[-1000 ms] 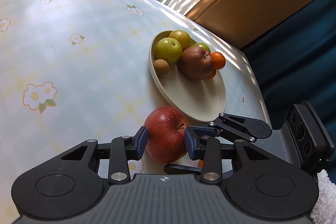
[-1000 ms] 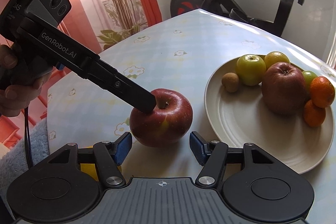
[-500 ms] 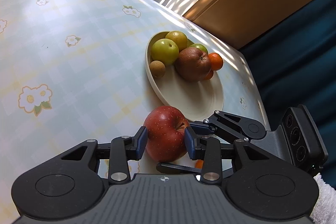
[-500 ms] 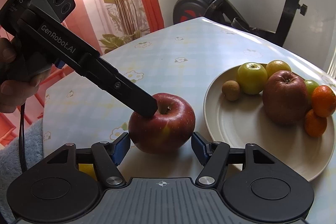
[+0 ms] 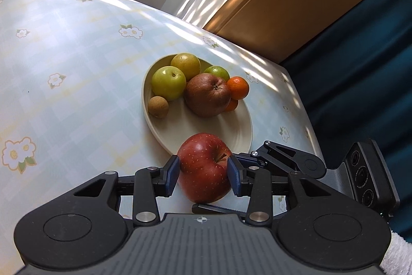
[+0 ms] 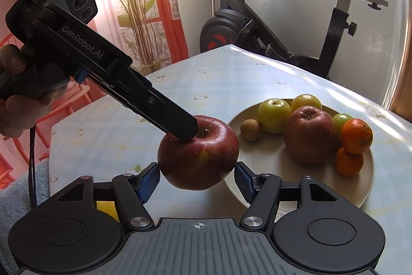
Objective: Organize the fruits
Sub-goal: 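Carry the red apple toward the plate in the right gripper while the left tool steadies it, then lower the red apple onto the plate and open the right gripper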
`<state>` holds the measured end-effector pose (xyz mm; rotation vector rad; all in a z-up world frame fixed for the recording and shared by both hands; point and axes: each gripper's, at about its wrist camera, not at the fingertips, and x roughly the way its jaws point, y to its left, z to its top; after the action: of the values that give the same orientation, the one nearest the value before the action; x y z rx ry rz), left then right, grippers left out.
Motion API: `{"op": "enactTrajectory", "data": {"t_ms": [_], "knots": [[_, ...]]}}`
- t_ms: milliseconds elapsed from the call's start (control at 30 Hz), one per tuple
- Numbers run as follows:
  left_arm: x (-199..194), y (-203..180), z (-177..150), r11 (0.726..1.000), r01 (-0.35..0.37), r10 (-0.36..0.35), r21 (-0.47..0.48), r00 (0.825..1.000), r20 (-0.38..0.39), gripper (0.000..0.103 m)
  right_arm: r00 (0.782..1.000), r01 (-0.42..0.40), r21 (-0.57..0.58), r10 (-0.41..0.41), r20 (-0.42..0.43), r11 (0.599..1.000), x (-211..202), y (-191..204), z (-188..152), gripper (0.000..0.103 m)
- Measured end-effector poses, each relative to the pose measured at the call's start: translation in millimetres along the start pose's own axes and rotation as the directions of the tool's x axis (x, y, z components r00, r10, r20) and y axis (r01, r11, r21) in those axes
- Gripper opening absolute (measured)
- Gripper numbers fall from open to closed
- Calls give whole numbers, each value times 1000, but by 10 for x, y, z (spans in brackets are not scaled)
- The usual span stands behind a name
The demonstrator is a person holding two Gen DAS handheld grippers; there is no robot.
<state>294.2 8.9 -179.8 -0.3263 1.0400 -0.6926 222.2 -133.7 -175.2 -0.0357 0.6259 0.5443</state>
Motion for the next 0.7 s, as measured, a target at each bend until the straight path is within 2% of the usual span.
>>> {"op": "enactTrajectory", "data": {"t_ms": [367,700], "knots": [[560,-348,261,999,36,-35,37,999,-36,42,993,112,3,-112,-21,994,-216,-551,-105,60],[900,-475,392,1000,4,-2,29,998,-69,41,986,154,-28,-155,-53,988,-126,-839,-194,60]]}}
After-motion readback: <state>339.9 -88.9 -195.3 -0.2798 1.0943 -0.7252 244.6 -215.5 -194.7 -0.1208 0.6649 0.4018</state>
